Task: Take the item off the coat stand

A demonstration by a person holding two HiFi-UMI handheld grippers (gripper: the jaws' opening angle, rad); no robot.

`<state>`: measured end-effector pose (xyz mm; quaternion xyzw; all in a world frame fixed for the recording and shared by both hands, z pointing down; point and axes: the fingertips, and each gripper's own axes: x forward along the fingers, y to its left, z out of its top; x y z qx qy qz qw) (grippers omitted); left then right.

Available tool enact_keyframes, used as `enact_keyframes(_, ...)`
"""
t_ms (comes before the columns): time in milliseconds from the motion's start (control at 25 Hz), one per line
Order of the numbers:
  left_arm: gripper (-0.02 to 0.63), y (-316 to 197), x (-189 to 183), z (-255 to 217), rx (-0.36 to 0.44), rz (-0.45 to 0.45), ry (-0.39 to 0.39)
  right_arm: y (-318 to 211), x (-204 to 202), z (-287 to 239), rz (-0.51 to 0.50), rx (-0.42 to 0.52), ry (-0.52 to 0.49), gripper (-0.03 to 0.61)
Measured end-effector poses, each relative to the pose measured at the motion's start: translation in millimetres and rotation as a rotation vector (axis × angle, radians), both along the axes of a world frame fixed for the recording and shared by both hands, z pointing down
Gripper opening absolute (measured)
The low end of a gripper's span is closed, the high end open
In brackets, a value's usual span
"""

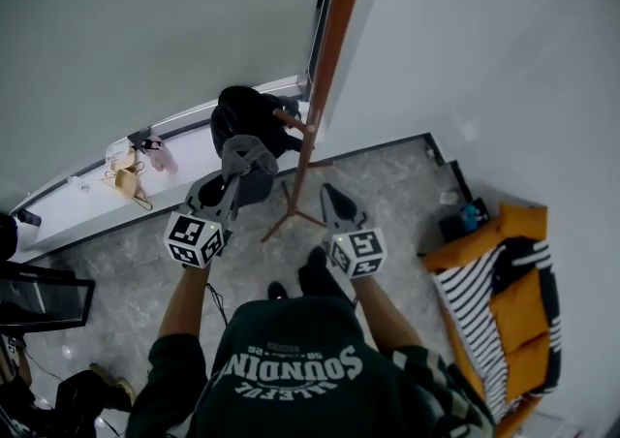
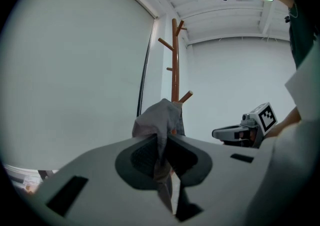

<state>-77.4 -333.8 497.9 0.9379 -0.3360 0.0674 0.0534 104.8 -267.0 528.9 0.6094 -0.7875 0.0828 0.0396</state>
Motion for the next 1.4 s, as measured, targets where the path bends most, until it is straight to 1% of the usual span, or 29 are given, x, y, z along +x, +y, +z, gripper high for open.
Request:
enact_keyframes(160, 0.037, 11, 5, 6, -0.015, 0.005, 0.011, 1, 2, -5, -0.002, 0.019, 0.007, -0.002)
enact_keyframes(320, 0.037, 19, 10, 16, -0.031, 0.020, 0.002, 2, 5, -5, 0.019, 0.019, 0.008, -0.002)
enact_keyframes(600, 0.037, 24, 15, 24, -0.057, 0.032, 0.003, 6, 12, -6, 0.007, 0.011, 0.057, -0.002)
enact_keyframes(920, 0.037, 23, 17, 25, -0.064, 0.035, 0.000, 9, 17, -2, 0.024, -0.022, 0.041, -0.002)
enact_keyframes(1200, 0.037, 22, 18, 26, -0.072, 0.037, -0.005, 7, 20, 0, 0.026, -0.006, 0.041, -0.002)
enact_keyframes(1400, 0.037, 22, 18, 26, -0.073, 0.033, 0.000, 9, 21, 2, 0.023, -0.012, 0.035, -0.002)
